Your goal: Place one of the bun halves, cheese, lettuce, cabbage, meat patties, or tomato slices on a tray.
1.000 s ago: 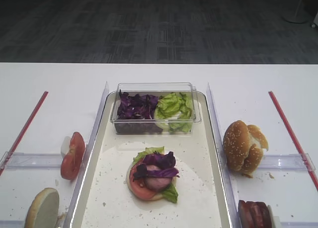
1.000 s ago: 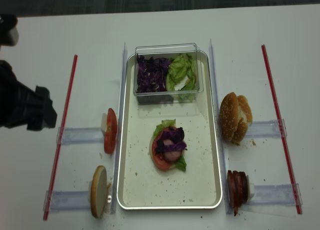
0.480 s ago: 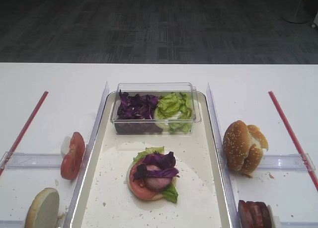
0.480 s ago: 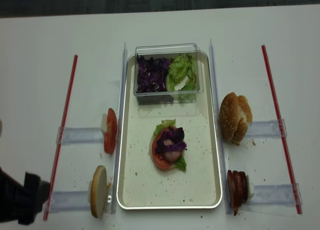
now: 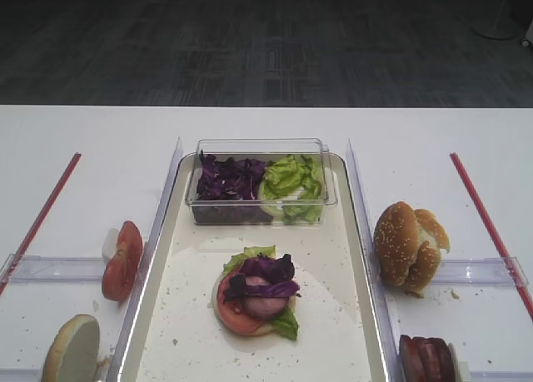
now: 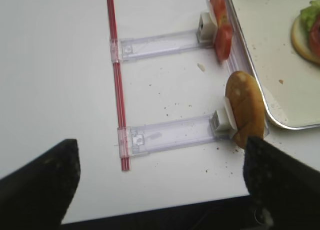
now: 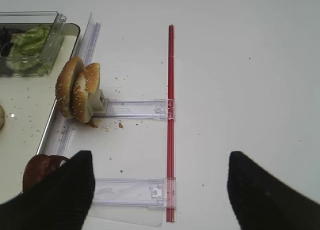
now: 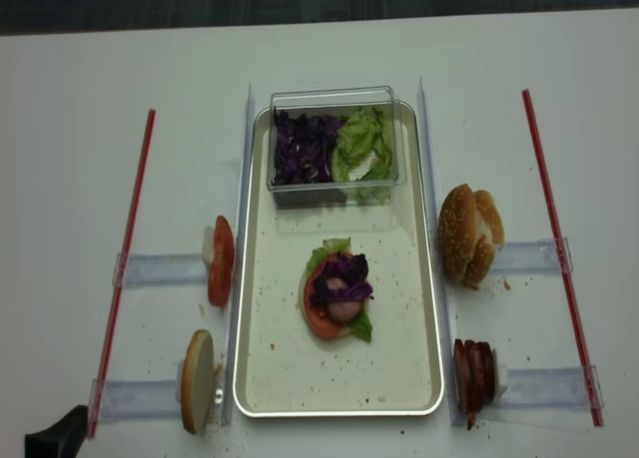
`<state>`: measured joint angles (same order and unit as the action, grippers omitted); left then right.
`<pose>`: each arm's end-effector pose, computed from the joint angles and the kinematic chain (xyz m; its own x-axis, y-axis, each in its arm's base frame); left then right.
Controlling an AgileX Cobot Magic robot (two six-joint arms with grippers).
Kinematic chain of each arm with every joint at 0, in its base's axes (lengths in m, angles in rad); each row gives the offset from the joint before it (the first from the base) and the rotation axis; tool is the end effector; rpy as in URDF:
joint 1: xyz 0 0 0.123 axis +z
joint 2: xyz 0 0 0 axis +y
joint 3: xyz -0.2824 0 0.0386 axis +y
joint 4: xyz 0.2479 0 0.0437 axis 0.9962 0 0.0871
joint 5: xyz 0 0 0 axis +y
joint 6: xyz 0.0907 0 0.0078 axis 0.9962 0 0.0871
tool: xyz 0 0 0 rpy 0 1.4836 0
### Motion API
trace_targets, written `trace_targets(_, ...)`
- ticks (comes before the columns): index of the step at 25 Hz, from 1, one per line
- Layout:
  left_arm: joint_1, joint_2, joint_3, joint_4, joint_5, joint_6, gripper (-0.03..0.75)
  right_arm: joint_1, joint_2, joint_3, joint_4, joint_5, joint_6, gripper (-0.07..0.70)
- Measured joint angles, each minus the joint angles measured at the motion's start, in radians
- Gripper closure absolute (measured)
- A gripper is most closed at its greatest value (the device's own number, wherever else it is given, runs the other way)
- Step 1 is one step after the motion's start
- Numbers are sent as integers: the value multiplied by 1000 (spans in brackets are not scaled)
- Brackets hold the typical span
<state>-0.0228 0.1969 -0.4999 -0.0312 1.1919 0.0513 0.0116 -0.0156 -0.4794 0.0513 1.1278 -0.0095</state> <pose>0.0173 -0.0030 0.2663 -0.7160 0.0561 -0.6959 0.0715 0.9974 0.0068 -0.0079 0.0041 0.2661 -0.5191 0.0065 -0.8547 -0.0447 0.9984 0.0347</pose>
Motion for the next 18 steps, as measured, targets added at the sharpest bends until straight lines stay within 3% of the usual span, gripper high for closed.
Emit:
trace_targets(9, 0, -205, 9, 0, -4, -22, 108, 0, 0, 0, 0, 0, 0, 61)
trace_targets(18, 0, -212, 9, 31, -4, -80, 108, 0, 0, 0, 0, 0, 0, 61)
